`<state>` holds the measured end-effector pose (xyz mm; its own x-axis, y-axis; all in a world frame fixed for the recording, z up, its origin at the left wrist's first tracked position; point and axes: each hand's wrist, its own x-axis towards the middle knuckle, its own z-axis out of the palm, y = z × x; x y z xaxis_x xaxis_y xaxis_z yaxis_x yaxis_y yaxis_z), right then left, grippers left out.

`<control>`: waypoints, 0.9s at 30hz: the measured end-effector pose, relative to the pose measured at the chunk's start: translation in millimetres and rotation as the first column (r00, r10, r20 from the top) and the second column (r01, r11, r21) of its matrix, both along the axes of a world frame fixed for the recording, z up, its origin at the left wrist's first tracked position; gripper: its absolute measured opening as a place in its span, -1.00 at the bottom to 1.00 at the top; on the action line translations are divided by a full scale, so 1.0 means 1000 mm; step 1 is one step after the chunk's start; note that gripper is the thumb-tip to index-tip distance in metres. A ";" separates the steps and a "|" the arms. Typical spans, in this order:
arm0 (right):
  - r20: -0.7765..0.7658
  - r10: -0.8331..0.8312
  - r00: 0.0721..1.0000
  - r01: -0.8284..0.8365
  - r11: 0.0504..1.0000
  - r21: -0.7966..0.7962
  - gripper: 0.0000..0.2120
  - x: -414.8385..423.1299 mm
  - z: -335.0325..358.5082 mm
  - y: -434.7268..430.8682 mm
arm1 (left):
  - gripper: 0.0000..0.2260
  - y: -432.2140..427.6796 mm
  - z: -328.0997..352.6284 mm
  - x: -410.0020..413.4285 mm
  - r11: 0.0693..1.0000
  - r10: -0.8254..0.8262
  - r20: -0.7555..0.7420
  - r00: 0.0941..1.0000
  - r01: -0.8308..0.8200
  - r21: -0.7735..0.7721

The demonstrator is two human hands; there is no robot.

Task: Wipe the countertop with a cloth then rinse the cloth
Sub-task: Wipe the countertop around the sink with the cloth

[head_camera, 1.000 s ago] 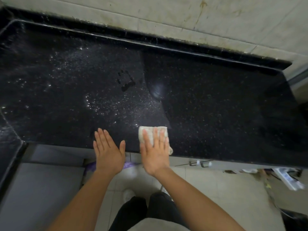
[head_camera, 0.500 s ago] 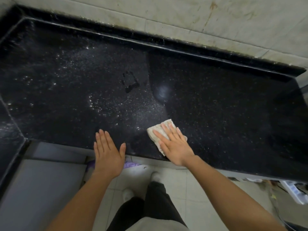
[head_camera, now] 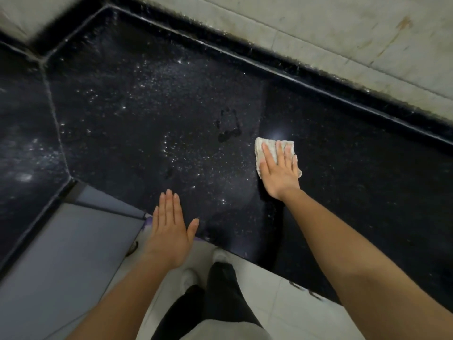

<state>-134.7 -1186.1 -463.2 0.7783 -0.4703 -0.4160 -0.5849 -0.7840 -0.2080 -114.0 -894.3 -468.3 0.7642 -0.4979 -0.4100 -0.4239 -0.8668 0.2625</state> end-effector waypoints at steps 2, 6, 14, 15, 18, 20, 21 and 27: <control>0.017 0.078 0.997 -0.078 0.997 -0.004 -0.43 -0.014 -0.002 0.015 | -0.19 -0.001 0.002 0.000 1.000 -0.008 -0.003 1.000 0.008 0.024; 0.006 0.310 0.951 -0.310 0.951 0.013 -0.39 -0.060 0.003 0.060 | -0.15 -0.001 0.004 0.000 1.000 0.003 -0.010 1.000 -0.003 0.024; 0.119 0.691 0.713 -0.700 0.712 0.052 -0.51 -0.086 0.003 0.058 | -0.20 0.000 0.001 -0.001 1.000 0.016 0.003 1.000 -0.016 0.016; 0.127 0.691 0.712 -0.700 0.713 0.045 -0.53 -0.075 0.003 0.049 | -0.18 -0.001 0.002 0.000 1.000 0.016 0.015 1.000 -0.016 0.012; 0.089 0.609 0.788 -0.611 0.791 0.005 -0.52 -0.032 0.002 0.017 | -0.16 -0.002 0.006 0.000 0.999 0.035 -0.029 0.999 -0.035 -0.002; 0.081 0.524 0.848 -0.524 0.852 -0.024 -0.51 -0.003 0.002 -0.002 | -0.16 -0.002 0.007 0.000 0.999 0.037 -0.026 0.999 -0.037 0.006; 0.072 0.478 0.876 -0.477 0.878 -0.025 -0.51 0.010 0.003 -0.011 | -0.16 -0.002 0.005 -0.001 0.999 0.033 -0.017 0.999 -0.033 0.017; -0.023 0.130 0.991 -0.130 0.991 0.013 -0.49 0.078 0.005 -0.046 | -0.17 -0.004 0.004 -0.001 0.997 0.048 0.000 0.999 -0.048 0.066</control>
<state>-56.8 -1232.6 -458.5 0.8224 -0.3608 -0.4399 -0.4830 -0.8514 -0.2047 -115.2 -898.3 -464.0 0.7861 -0.4321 -0.4419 -0.3810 -0.9018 0.2041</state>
